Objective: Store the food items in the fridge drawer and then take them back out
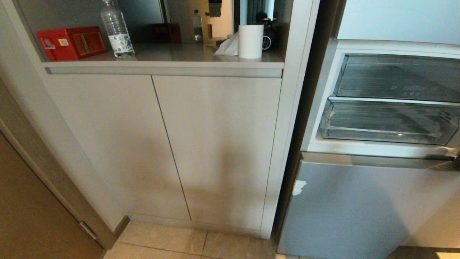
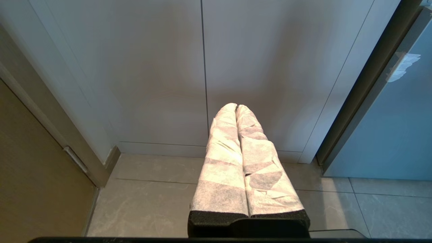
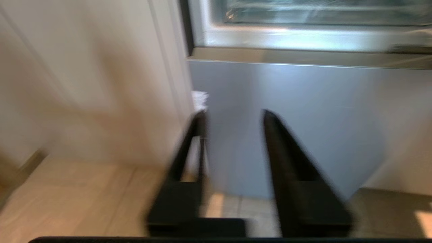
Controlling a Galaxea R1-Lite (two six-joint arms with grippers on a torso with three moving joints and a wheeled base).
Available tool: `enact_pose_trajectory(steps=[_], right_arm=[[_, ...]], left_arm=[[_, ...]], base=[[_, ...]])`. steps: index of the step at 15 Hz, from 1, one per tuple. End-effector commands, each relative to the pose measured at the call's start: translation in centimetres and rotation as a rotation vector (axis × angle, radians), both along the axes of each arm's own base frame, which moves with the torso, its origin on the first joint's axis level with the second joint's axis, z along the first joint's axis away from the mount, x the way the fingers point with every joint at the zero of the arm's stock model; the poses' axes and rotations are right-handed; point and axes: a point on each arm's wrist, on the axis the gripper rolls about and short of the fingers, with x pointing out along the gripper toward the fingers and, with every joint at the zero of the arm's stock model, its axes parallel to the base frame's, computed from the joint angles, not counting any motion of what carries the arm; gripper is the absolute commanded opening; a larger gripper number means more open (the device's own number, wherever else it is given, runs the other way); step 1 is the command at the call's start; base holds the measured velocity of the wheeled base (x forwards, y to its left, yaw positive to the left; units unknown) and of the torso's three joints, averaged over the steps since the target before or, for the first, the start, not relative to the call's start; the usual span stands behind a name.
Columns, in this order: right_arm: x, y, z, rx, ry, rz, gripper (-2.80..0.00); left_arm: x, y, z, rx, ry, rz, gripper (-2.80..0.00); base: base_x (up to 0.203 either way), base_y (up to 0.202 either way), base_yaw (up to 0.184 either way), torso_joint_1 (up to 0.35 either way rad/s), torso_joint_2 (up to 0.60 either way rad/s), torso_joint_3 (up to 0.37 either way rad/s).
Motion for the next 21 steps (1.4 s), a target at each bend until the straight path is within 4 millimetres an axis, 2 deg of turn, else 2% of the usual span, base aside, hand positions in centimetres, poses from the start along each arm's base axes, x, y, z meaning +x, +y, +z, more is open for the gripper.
enact_pose_trajectory(steps=[1,3,6,9,13,16,18,21], right_arm=[[7.1,0.1,1.5,0.016,0.187,0.035,0.00],[12.6,0.3,1.3,0.028,0.218,0.079,0.00],[19.9,1.1,-0.1,0.037,0.214,0.142,0.00],[26.3,1.9,-2.1,0.050,0.167,0.166,0.00],[34.0,2.9,-5.2,0.051,0.053,0.088,0.00],[37.6,3.2,-4.8,0.051,-0.061,0.022,0.00],[38.4,3.1,-4.4,0.042,-0.092,-0.025,0.00],[38.4,2.0,-4.3,0.039,-0.098,-0.052,0.00]], left_arm=[[0.0,0.0,0.0,0.000,0.000,0.001,-2.80],[0.0,0.0,0.0,0.000,0.000,0.002,-2.80],[0.0,0.0,0.0,0.001,0.000,0.001,-2.80],[0.0,0.0,0.0,0.000,0.000,0.001,-2.80],[0.0,0.0,0.0,0.000,0.000,0.001,-2.80],[0.0,0.0,0.0,0.000,0.001,0.001,-2.80],[0.0,0.0,0.0,0.000,0.001,0.001,-2.80],[0.0,0.0,0.0,0.000,0.000,0.001,-2.80]], base=[[0.000,0.000,0.000,0.000,0.00,0.000],[0.000,0.000,0.000,0.000,0.00,0.000],[0.000,0.000,0.000,0.000,0.00,0.000],[0.000,0.000,0.000,0.000,0.00,0.000],[0.000,0.000,0.000,0.000,0.00,0.000],[0.000,0.000,0.000,0.000,0.00,0.000],[0.000,0.000,0.000,0.000,0.00,0.000],[0.000,0.000,0.000,0.000,0.00,0.000]])
